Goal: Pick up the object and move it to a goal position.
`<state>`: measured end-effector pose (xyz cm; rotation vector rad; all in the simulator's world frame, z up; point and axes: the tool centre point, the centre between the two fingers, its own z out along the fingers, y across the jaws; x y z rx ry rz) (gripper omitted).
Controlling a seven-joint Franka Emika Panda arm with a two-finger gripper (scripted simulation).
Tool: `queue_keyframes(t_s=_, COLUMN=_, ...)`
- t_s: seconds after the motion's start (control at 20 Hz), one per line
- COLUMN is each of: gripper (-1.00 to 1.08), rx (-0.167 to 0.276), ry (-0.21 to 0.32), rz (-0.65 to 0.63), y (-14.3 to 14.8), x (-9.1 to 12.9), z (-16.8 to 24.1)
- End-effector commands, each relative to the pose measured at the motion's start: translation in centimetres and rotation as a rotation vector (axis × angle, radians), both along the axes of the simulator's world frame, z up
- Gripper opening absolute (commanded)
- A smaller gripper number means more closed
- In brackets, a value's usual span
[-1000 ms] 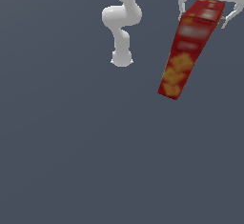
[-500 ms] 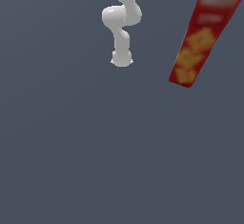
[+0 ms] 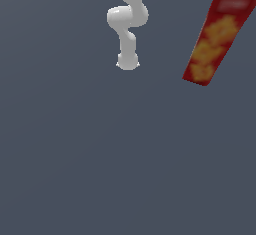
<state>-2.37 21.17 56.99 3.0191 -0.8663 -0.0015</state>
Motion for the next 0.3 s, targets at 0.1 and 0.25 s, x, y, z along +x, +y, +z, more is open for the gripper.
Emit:
queue_keyframes(t_s=0.1, gripper=-1.00, rx=0.000, ry=-0.001, rz=0.000, y=0.13, x=-0.01, z=0.40)
queue_keyframes(t_s=0.25, gripper=-1.00, rx=0.000, ry=-0.001, rz=0.000, y=0.16, x=0.00, z=0.46)
